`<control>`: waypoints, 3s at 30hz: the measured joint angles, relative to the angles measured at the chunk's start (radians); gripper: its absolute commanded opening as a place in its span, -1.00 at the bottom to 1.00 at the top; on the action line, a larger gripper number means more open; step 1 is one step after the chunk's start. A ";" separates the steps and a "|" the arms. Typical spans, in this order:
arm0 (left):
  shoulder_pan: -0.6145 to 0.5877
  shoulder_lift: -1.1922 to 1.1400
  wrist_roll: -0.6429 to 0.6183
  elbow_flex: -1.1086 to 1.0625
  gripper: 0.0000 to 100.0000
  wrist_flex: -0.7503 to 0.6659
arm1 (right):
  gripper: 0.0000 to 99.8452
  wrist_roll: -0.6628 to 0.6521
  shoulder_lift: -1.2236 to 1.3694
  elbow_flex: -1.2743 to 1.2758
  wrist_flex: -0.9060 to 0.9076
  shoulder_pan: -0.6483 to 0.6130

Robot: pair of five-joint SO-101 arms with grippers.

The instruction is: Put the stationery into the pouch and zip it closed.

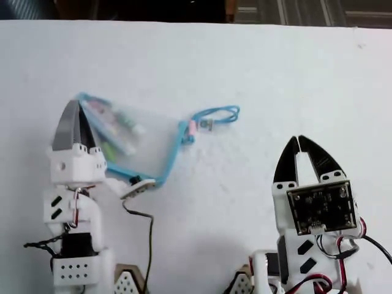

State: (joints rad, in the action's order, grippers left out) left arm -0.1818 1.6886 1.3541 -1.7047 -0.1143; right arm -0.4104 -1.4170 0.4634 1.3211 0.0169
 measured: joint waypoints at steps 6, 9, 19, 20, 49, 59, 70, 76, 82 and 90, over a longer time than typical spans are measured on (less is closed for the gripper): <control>0.000 0.000 -0.295 0.000 -0.95 0.000 | -0.95 0.000 -0.005 0.005 0.000 0.000; -0.003 0.000 -0.503 0.000 -0.95 0.000 | -0.95 0.000 -0.005 0.005 0.000 0.000; -0.003 0.000 -0.763 0.000 -0.95 0.213 | -0.95 0.000 -0.006 0.057 0.000 0.000; -0.003 0.000 -0.787 0.000 -0.95 0.233 | -0.95 0.000 -0.006 0.066 0.000 0.000; -0.003 0.000 -1.587 0.000 -0.95 0.588 | -0.97 0.318 -0.381 0.752 0.000 0.000; -0.057 0.000 -1.564 0.000 -0.95 0.858 | -0.97 0.318 -0.381 1.019 0.000 0.002; -0.058 0.000 -1.315 0.000 -0.95 0.898 | -0.97 0.318 -0.381 1.204 -0.028 0.002; -0.058 0.000 -1.315 0.000 -0.95 0.898 | -0.97 0.318 -0.379 1.217 -0.038 0.002; -0.058 0.000 -1.315 0.000 -0.95 0.898 | -0.97 0.318 -0.379 1.217 -0.038 0.002; -0.058 0.000 -1.315 0.000 -0.95 0.898 | -0.97 0.318 -0.379 1.217 -0.038 0.002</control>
State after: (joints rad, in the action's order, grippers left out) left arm -0.2401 1.6886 0.0391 -1.7047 0.7833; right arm -0.0928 -1.7960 1.6801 1.2827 0.0184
